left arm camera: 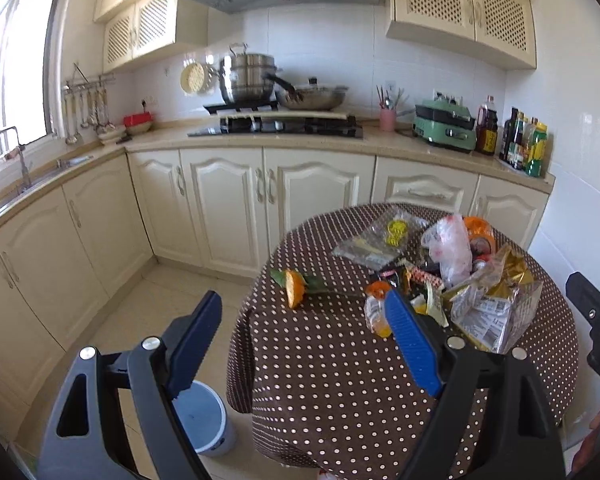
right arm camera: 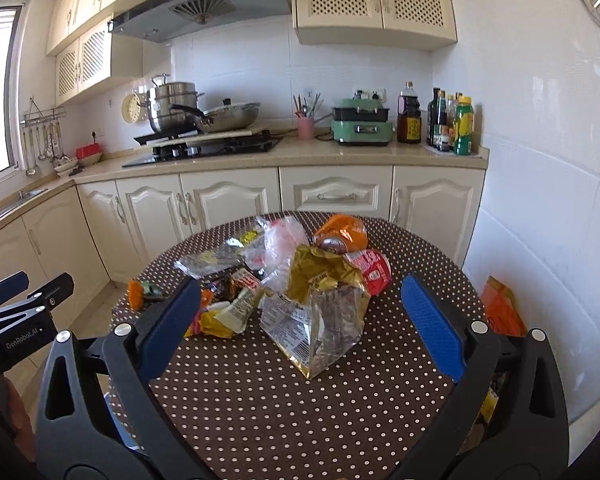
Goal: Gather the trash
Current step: 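Grasp the clear plastic bottle with the left tool while the right tool grasps the gold snack bag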
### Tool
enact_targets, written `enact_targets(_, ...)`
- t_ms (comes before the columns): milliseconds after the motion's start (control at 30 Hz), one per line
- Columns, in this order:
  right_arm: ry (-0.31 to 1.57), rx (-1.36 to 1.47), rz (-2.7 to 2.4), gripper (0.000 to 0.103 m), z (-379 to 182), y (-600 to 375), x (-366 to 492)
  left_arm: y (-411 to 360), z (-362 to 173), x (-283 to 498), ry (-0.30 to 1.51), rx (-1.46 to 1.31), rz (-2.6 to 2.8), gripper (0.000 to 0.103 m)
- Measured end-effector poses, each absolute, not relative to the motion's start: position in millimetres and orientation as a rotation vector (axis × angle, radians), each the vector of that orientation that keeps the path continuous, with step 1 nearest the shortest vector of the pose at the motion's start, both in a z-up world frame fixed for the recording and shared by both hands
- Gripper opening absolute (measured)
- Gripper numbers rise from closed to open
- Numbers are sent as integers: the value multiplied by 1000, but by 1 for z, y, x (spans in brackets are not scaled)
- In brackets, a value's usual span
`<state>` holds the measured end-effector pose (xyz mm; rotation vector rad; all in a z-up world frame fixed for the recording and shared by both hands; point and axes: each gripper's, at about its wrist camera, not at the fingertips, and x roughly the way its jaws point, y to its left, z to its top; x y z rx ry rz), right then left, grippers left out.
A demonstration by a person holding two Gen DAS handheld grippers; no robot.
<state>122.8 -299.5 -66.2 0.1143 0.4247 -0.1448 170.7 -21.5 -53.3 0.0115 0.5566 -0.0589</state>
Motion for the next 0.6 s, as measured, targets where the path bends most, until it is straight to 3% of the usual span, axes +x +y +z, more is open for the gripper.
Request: enact_targets(600, 611, 181, -175, 98, -138, -335, 188, -73, -154, 279, 850, -83, -298, 82)
